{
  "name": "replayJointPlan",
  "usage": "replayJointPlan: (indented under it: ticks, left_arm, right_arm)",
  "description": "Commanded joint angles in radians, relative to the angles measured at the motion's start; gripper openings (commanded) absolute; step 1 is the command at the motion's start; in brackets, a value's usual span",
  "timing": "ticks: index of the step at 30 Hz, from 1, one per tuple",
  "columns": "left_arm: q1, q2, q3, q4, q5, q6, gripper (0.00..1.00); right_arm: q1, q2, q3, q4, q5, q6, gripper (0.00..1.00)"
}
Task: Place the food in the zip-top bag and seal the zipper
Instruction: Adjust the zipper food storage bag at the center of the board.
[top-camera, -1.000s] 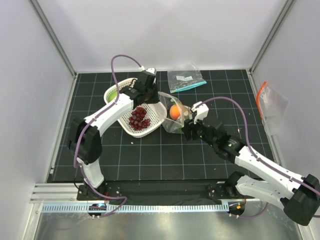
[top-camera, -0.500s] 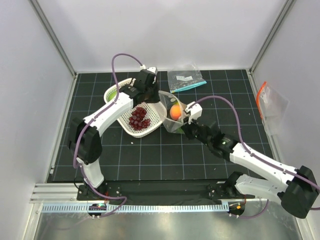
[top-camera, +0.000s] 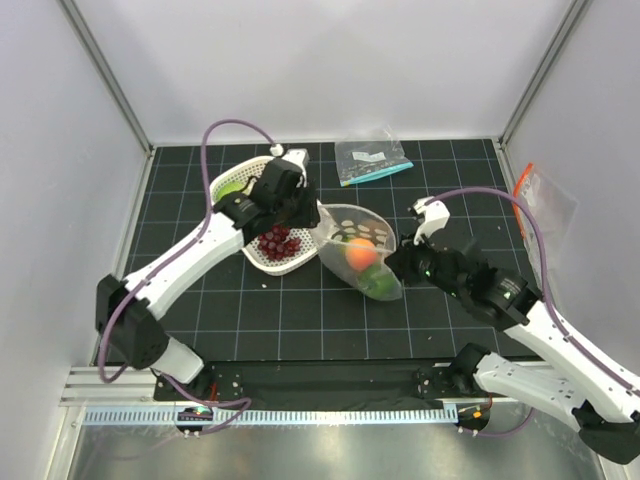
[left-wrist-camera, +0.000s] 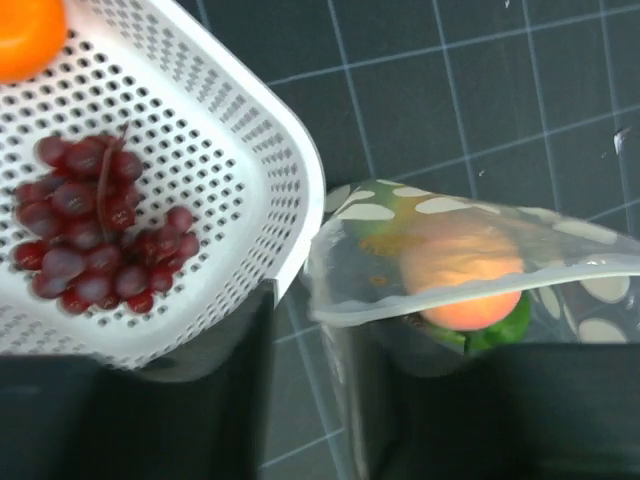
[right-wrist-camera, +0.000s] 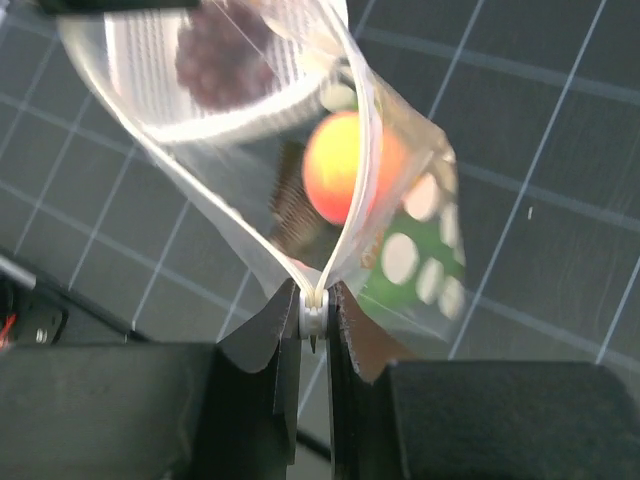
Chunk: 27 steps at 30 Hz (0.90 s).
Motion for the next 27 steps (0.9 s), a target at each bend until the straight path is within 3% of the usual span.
replayJointPlan:
  ticks: [1,2,4,5,6,14,19,21,27]
  left_arm:
    - [-0.032,-0.143,-0.079,-0.046,-0.135,-0.010,0.53]
    - [-0.059,-0.210,-0.097,-0.048,-0.155,-0.013,0.68]
    - [-0.084,-0.270,-0.146,-0.055,-0.186,-0.009,0.80]
    - [-0.105,-0.316,-0.157,-0.062,-0.186,-0.004,0.93]
    - [-0.117,-0.335,-0.162,-0.090,-0.181,0.011,0.98]
    - [-0.196,-0.402,-0.055,-0.243,-0.143,0.146,1.00]
    - [-0.196,-0.459,-0.120,0.007,-0.011,0.350,1.00]
    - [-0.197,-0.453,-0.145,0.067,0.243,0.506,1.00]
    - [-0.197,-0.318,-0.066,0.100,0.456,0.779,1.00]
  right_arm:
    - [0.001,-0.056,0.021,-0.178,-0.062,0.089,0.01]
    - [0.001,-0.087,0.012,-0.182,-0.080,0.091,0.01]
    - [0.001,-0.112,-0.019,-0.184,-0.097,0.094,0.01]
    - [0.001,-0.119,-0.022,-0.199,-0.120,0.090,0.01]
    - [0.001,-0.128,-0.023,-0.204,-0.134,0.083,0.01]
    - [0.001,-0.087,0.036,-0.273,-0.179,0.037,0.01]
    - [0.001,-0.087,0.059,-0.267,-0.209,0.014,0.01]
    - [0.001,-0.081,0.088,-0.284,-0.209,-0.005,0.01]
    - [0.003,-0.069,0.124,-0.321,-0.200,-0.045,0.01]
